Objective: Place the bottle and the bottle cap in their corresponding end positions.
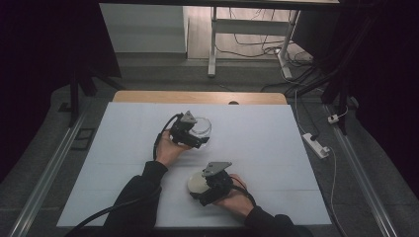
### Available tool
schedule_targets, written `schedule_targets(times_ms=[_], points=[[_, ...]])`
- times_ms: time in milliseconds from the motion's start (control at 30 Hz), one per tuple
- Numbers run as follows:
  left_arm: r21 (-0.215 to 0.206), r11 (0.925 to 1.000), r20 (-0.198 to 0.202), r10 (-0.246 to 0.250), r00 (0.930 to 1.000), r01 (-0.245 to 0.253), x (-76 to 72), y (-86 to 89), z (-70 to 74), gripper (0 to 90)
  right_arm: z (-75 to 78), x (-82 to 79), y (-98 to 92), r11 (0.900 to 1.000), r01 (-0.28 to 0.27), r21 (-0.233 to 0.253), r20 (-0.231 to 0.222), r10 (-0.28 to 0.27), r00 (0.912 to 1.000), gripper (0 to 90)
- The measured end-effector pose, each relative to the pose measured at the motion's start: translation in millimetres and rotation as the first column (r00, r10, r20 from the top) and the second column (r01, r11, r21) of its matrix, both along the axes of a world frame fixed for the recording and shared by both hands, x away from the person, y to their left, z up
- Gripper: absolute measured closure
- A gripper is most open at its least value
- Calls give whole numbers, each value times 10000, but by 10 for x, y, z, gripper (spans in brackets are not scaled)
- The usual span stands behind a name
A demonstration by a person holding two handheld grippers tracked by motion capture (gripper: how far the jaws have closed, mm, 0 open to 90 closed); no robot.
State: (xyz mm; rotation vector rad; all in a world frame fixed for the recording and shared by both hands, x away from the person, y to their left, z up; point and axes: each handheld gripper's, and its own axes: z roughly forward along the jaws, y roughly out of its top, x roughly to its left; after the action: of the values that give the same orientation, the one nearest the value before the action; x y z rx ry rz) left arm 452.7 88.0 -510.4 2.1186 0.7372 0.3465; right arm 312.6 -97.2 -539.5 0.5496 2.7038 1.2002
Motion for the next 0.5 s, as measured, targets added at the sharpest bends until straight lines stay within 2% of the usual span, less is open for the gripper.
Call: schedule_targets(times_ms=[200,367,500], points=[[-47,10000,-37,54,10000,-54,-7,20,-13,68,-15,10,26,9992,144,-370,-48,-146,9999,68],[-11,9996,57,280,9996,-280,-31,0,-24,63,-14,11,25,9993,139,-359,-68,-141,9999,65],[249,9992,2,323,9995,-323,-39,-17,-20,51,-6,18,11,9996,190,-225,-155,-193,9997,41]])
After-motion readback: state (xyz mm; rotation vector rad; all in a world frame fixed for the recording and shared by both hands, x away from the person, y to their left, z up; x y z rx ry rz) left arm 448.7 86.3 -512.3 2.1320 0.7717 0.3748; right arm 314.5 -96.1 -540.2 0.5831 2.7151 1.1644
